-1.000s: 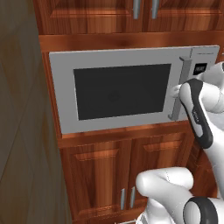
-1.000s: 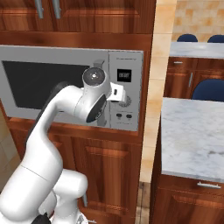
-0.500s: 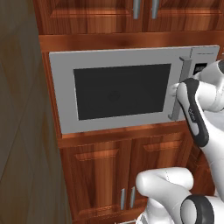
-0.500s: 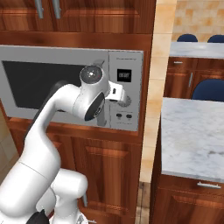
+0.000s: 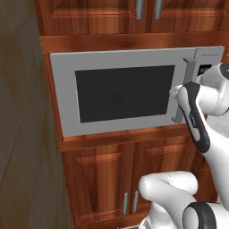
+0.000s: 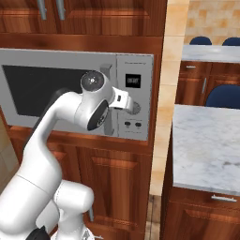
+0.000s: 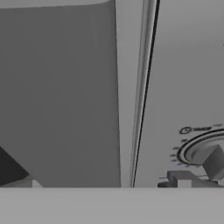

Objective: Retrieve the reheated potato from the microwave, then place the potato, cheese, and condiment on the cutting board.

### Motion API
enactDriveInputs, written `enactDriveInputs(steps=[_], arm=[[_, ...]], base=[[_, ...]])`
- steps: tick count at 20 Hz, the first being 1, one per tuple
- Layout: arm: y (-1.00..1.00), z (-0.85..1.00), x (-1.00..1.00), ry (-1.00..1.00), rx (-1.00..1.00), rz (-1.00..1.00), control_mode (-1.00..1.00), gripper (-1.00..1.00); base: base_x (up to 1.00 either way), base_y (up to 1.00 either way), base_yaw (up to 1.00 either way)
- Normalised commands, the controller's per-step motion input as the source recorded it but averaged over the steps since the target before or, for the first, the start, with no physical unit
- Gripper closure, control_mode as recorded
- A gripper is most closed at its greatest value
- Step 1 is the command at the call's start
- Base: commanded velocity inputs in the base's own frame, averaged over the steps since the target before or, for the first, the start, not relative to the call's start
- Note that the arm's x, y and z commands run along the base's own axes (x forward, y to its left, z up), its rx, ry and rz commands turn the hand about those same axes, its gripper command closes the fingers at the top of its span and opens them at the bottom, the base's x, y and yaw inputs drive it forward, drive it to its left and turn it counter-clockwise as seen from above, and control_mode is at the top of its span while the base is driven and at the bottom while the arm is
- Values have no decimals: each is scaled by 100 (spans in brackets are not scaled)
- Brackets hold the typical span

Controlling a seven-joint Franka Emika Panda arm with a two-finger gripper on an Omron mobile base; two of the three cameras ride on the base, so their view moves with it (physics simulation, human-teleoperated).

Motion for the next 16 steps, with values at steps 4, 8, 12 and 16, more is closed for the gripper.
enactDriveInputs(steps=[4,8,12,16], arm=[[27,-3,34,-8,0,-3,-100,100],[18,-12,50,-11,3,0,-100,100],[24,-16,47,-11,3,0,-100,100],[45,-16,10,-17,2,0,-100,100]], base=[[0,0,0],[0,0,0],[0,0,0],[0,0,0]])
